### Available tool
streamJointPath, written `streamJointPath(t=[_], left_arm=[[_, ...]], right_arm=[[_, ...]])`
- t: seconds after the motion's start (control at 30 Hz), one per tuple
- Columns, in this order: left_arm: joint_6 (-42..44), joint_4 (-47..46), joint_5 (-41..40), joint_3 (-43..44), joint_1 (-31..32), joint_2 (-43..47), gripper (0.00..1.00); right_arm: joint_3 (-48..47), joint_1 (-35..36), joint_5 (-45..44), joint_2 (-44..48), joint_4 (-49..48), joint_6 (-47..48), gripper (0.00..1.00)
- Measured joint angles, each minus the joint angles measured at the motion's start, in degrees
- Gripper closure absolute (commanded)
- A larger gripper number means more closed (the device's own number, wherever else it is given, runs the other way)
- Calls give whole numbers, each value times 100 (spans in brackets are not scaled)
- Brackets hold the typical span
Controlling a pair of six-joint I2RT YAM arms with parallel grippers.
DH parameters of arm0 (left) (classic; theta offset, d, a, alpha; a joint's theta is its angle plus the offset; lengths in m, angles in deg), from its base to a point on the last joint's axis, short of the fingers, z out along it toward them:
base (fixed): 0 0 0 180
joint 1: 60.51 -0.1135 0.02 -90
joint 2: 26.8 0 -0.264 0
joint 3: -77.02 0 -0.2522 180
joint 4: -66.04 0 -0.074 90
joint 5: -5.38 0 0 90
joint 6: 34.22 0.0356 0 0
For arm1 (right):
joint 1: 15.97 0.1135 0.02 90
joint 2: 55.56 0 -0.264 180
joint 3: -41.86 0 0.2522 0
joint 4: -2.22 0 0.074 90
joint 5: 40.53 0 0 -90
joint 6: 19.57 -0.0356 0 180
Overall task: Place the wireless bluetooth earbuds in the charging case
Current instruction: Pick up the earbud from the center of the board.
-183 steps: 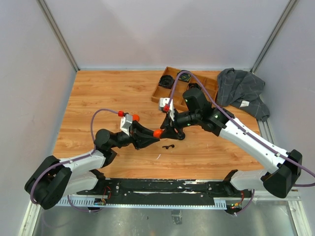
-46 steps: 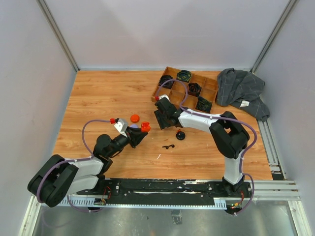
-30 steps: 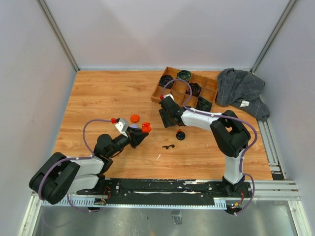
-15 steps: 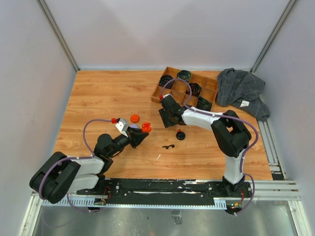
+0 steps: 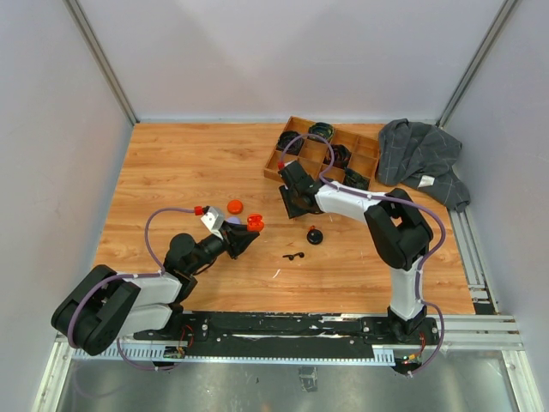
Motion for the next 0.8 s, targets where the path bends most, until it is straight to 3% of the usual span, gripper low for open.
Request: streamJointPath(t=[0.37,0.6,0.8], left_arm=[[2,0,11,0,0,0,100],[2,0,11,0,0,2,100],[2,0,9,0,0,9,100]], right_arm=[[-201,-2,166,-175,107,-48,75],[-260,-7,240,-205,190,-50,90],[-81,-4,286,4,236,-20,93]])
